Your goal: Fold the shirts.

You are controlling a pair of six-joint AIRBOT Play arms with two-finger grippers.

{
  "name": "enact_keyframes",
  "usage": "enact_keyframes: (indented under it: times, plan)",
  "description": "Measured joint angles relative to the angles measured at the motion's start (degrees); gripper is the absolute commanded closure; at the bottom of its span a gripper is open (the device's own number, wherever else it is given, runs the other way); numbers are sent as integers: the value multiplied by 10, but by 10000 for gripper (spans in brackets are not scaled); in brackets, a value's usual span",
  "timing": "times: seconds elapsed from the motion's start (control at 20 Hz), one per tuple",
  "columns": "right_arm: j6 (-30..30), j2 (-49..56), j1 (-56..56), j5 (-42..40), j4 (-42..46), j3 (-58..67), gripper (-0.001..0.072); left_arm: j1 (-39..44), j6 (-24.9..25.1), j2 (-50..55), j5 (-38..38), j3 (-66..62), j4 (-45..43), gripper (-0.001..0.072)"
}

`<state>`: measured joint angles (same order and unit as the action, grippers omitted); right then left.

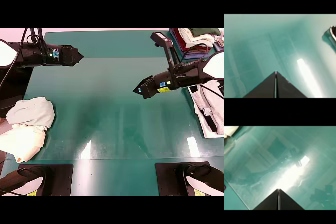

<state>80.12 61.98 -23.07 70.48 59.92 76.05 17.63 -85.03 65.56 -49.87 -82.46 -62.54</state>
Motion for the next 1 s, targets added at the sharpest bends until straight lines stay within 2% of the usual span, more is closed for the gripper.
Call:
enact_keyframes:
  times: [0.7,0.85,1.0]
  plan:
    - [2,-41,24,-46,0,0,697,-2,0,0,7,0,-1,683]
    - [6,-57,49,-51,0,0,697,-33,-1,-20,-6,-4,-18,682]
    - [8,-64,71,-53,-1,0,697,-92,-8,-55,-62,-3,-90,664]
